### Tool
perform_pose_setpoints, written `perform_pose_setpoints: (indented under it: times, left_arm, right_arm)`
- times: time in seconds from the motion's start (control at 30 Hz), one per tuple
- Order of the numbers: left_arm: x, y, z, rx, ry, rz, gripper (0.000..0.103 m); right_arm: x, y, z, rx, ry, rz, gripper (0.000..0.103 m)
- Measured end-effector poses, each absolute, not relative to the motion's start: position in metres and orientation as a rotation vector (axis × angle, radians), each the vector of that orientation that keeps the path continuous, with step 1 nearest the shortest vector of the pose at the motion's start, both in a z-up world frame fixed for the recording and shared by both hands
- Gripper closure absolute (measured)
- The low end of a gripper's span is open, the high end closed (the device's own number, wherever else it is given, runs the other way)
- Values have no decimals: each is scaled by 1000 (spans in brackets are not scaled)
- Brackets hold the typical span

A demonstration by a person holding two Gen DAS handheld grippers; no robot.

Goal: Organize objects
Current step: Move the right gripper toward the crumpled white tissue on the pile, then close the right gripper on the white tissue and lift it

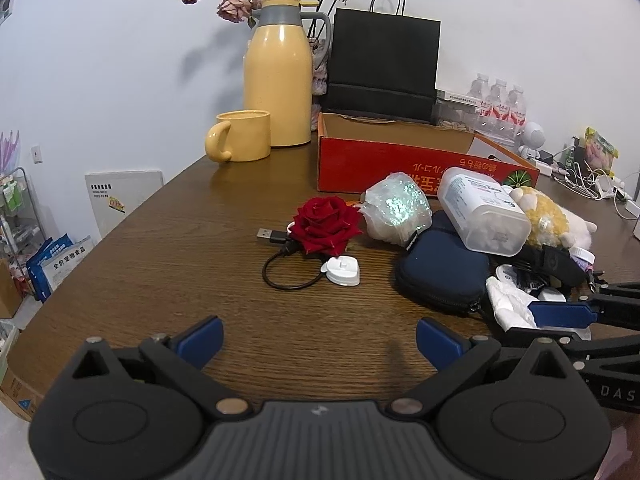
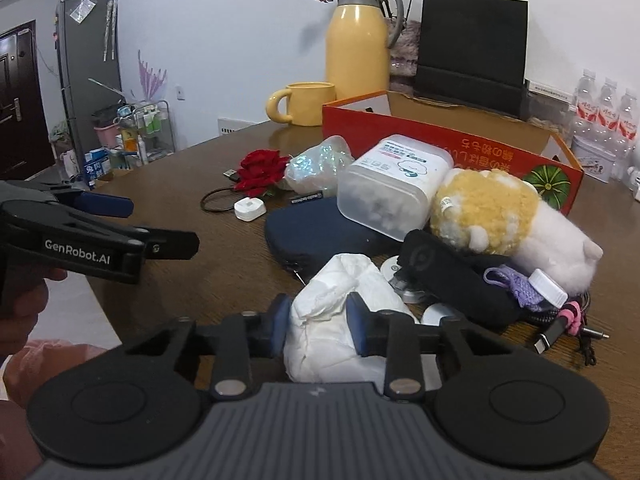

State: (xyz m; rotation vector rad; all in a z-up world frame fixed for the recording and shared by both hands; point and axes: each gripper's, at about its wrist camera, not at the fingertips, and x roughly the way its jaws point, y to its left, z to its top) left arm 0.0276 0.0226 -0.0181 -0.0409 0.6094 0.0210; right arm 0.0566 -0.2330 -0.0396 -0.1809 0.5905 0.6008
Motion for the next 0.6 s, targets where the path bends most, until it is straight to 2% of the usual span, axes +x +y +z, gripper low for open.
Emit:
perform_pose_setpoints:
  times: [0.07,0.1,0.47,0.6]
  left_arm:
    - [27,23,-19,-42,611,22,0]
    - [27,24,-19,-43,611,22,0]
    - [25,29,-20,-54,608,-1,0]
    - [25,30,-20,-67,604,-5,0]
  right_arm:
    - [55,-235,-39,-177,575,585,41]
    - [55,-237,-38,-176,562,573,22]
    - [72,-242,-47,-264,578,599,18]
    - [65,-241,-49,-281,574,642,31]
